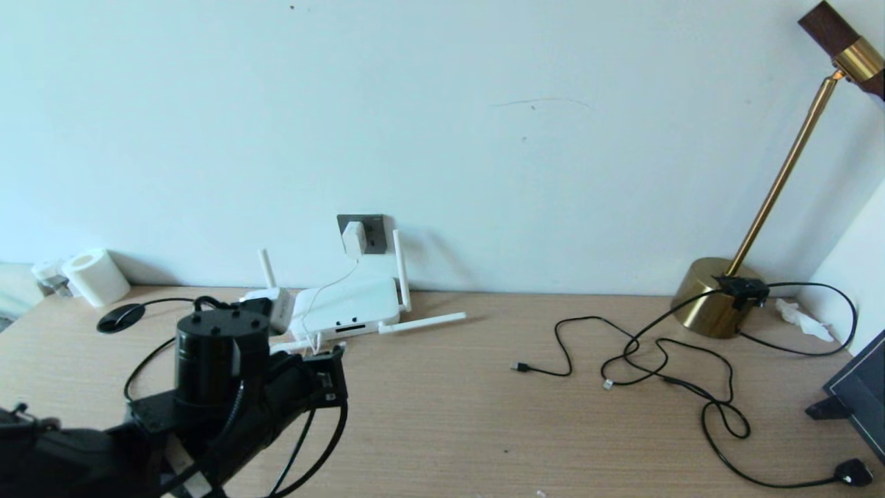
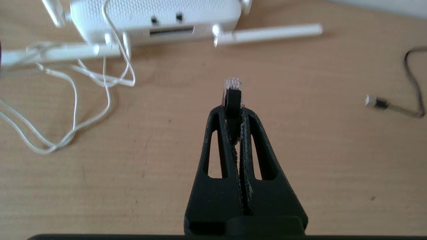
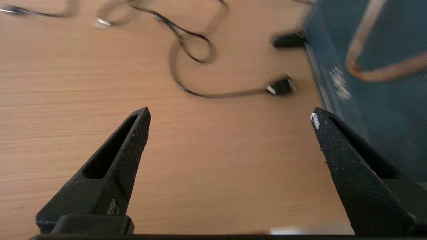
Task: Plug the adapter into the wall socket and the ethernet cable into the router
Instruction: Align cable and router interface
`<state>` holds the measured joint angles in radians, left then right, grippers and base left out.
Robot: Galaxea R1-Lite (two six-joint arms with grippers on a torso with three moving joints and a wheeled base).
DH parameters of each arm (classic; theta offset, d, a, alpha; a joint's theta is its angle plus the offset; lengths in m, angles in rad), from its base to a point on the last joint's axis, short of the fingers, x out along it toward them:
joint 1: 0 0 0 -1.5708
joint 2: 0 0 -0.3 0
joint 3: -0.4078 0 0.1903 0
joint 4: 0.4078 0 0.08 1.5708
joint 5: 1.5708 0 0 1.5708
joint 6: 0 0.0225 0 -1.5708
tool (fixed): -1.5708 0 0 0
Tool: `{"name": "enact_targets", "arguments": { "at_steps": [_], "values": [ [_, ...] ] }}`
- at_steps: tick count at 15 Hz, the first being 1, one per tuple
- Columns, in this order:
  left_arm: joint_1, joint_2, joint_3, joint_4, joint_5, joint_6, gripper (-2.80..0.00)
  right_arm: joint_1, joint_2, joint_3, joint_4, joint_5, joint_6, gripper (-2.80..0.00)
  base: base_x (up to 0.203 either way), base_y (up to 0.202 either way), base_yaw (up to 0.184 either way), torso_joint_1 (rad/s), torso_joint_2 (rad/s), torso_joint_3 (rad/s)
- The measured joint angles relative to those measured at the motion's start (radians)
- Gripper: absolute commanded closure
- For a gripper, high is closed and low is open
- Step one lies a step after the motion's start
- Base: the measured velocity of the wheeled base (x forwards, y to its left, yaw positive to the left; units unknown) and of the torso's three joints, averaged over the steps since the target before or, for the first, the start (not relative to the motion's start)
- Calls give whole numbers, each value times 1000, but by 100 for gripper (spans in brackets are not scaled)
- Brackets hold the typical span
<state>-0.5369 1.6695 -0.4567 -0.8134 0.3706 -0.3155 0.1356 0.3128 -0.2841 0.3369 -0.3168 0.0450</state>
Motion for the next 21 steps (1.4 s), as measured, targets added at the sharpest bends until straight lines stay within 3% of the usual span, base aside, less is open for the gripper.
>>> {"name": "enact_targets", "arguments": {
  "at_steps": [4,9,12,16,19,21],
  "values": [
    [-14,-3,41,-2,-4,-4,0,-131,-28,-2,49,54,-50,-280,0,0,0,0,0,0],
    [-63,-2,56,-5,-35,-62,0,-140,-245,118,32,298,-92,-280,0,0,0,0,0,0],
    [-79,10,55,-8,-53,-69,0,-137,-294,169,-72,301,-101,-280,0,0,0,0,0,0],
    [-83,12,34,-1,-33,-70,0,-137,-312,186,-98,304,-71,-280,0,0,0,0,0,0],
    [-86,9,-5,6,-37,-140,0,-137,-312,186,-99,301,-21,-280,0,0,0,0,0,0],
    [-88,9,-17,5,-38,-149,0,-137,-312,186,-99,301,-19,-280,0,0,0,0,0,0]
  ]
}}
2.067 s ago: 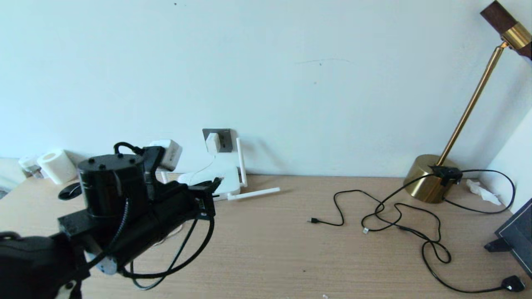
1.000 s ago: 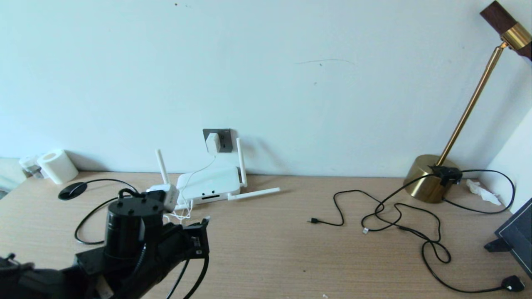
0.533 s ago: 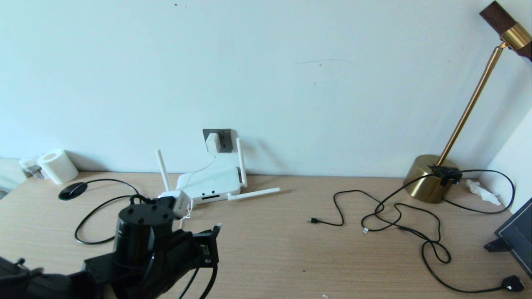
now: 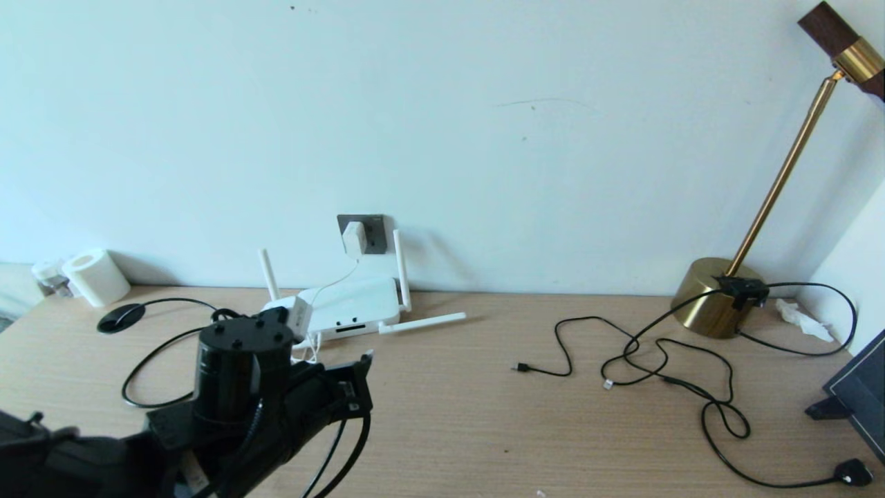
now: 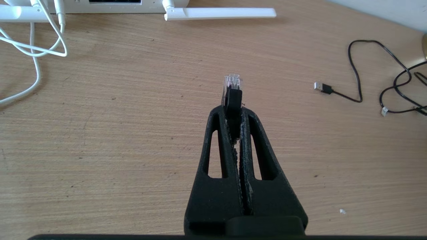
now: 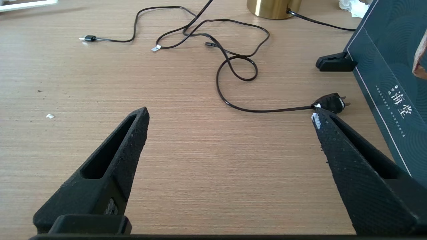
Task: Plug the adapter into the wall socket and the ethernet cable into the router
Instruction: Align cable and router interface
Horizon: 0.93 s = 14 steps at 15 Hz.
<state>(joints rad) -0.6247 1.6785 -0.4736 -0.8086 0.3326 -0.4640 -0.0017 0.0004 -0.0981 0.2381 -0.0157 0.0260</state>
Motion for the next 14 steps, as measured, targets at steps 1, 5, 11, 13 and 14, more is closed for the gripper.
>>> {"name": "enact_targets", "arguments": {
  "at_steps": [1,5,11,13,14],
  "values": [
    [-4,0,-5,-2,2,-5,0,0,0,0,0,0,0,-280,0,0,0,0,0,0],
    [10,32,-31,5,83,-77,0,0,0,0,0,0,0,-280,0,0,0,0,0,0],
    [23,143,-72,-1,201,-80,0,0,0,0,0,0,0,-280,0,0,0,0,0,0],
    [23,163,-81,0,198,-80,0,0,0,0,0,0,0,-280,0,0,0,0,0,0],
    [23,166,-83,5,184,-76,0,0,0,0,0,0,0,-280,0,0,0,0,0,0]
  ]
}}
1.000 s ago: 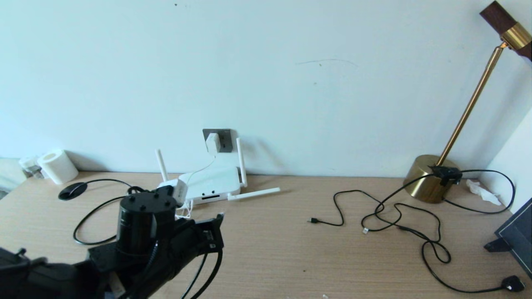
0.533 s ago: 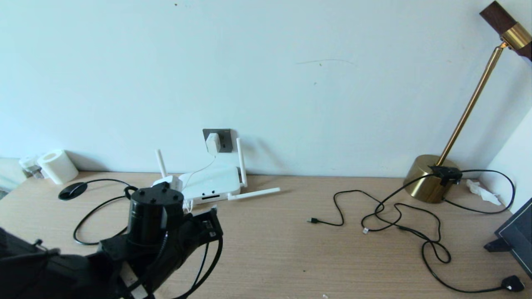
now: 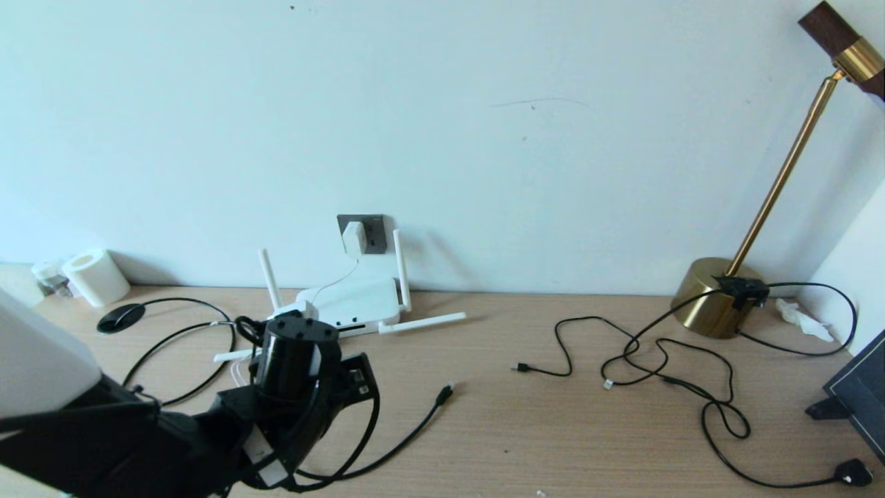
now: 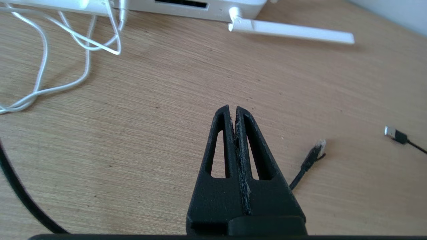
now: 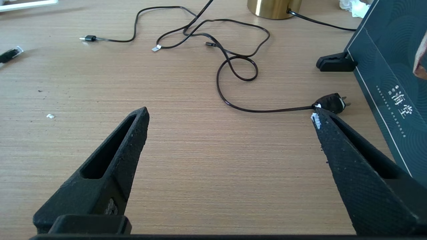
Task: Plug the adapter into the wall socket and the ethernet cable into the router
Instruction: Align cable and router interface
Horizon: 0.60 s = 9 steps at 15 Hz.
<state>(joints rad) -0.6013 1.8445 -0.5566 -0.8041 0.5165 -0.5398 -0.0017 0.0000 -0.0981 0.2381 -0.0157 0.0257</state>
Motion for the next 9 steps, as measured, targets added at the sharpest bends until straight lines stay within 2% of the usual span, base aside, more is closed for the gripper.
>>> {"name": "enact_targets", "arguments": {
  "at_steps": [2,3,5,6,7,8,9],
  "values": [
    [-6,-1,5,3,-39,59,0,0,0,0,0,0,0,-280,0,0,0,0,0,0],
    [-9,-2,10,4,-60,124,0,0,0,0,0,0,0,-280,0,0,0,0,0,0],
    [-11,-2,13,7,-105,304,0,0,0,0,0,0,0,-280,0,0,0,0,0,0],
    [-13,-1,0,24,-131,415,0,0,0,0,0,0,0,-280,0,0,0,0,0,0],
    [-15,1,-24,71,-152,521,-280,0,0,0,0,0,0,-280,0,0,0,0,0,0],
    [-20,0,-56,140,-170,591,-280,0,0,0,0,0,0,-280,0,0,0,0,0,0],
    [-28,-3,-100,226,-205,635,-280,0,0,0,0,0,0,-280,0,0,0,0,0,0]
  ]
}}
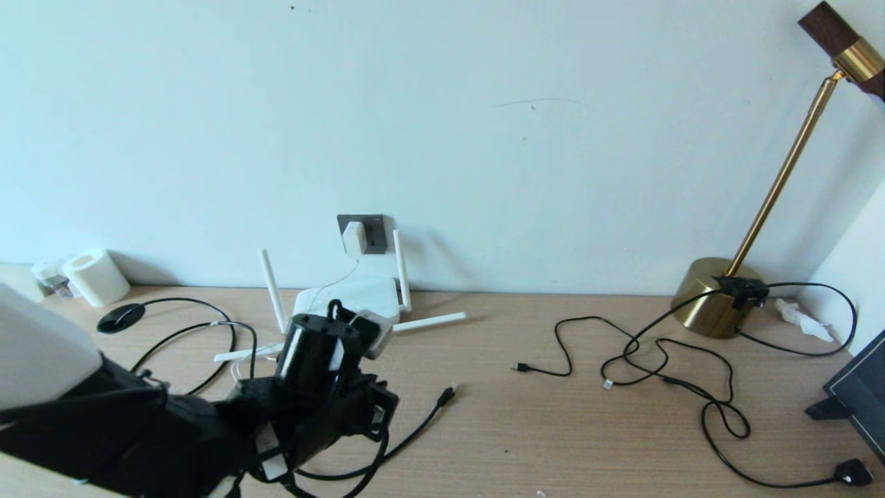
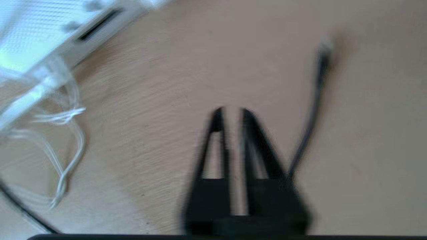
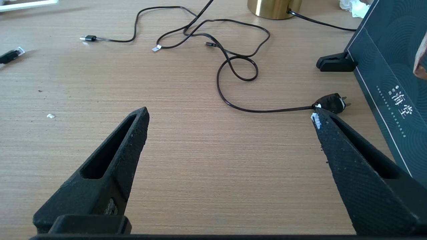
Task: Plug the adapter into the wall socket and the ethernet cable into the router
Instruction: Align cable and router interface
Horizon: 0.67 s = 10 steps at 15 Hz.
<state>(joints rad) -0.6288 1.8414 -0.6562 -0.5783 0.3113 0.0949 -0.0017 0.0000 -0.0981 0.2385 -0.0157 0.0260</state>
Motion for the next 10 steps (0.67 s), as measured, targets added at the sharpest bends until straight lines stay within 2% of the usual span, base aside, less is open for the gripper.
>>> {"name": "enact_targets", "arguments": {
  "at_steps": [3,5,7,10],
  "values": [
    [-21,-25,-162,285,-182,72,-280,0,0,0,0,0,0,-280,0,0,0,0,0,0],
    [-28,-20,-252,444,-275,176,-280,0,0,0,0,0,0,-280,0,0,0,0,0,0],
    [-41,18,-318,526,-301,242,-280,0,0,0,0,0,0,-280,0,0,0,0,0,0],
    [-50,100,-401,582,-308,251,-280,0,0,0,0,0,0,-280,0,0,0,0,0,0]
  ]
}}
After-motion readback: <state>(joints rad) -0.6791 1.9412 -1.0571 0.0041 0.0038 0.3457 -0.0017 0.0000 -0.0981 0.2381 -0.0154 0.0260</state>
